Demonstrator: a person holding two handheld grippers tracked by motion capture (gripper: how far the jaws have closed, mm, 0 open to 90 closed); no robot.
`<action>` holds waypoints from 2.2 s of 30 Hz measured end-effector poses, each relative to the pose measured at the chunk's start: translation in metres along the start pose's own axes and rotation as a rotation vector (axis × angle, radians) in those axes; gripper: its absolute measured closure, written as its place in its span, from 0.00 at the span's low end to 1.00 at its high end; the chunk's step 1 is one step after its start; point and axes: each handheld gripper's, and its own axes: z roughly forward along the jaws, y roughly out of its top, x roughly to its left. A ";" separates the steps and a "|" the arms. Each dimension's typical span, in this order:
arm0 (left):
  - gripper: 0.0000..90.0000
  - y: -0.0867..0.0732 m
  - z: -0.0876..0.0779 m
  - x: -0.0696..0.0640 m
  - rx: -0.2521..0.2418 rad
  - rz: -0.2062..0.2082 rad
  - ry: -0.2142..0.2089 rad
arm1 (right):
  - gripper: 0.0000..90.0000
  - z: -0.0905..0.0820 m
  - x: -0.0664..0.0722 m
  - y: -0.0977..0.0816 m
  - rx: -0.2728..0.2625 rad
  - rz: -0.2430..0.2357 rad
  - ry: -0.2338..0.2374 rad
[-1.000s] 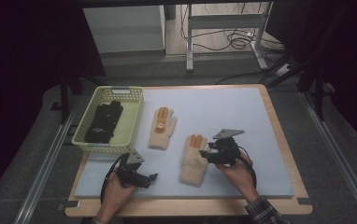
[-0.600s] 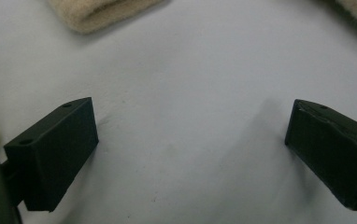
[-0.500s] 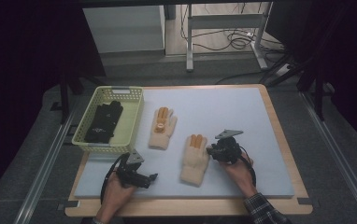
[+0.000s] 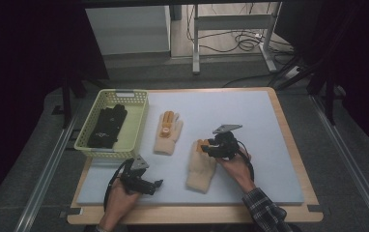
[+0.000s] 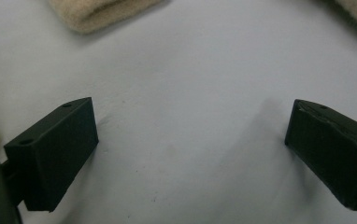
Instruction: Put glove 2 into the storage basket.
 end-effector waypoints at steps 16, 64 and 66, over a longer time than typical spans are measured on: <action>0.03 0.000 0.000 0.000 0.002 0.002 0.000 | 0.58 0.069 0.026 0.058 0.017 -0.108 0.078; 0.03 0.000 0.000 0.000 0.003 0.004 -0.001 | 0.70 0.026 0.063 0.105 -0.020 -0.173 0.102; 0.03 0.000 0.000 0.000 0.003 0.006 0.000 | 0.70 0.013 0.065 0.102 -0.023 -0.171 0.099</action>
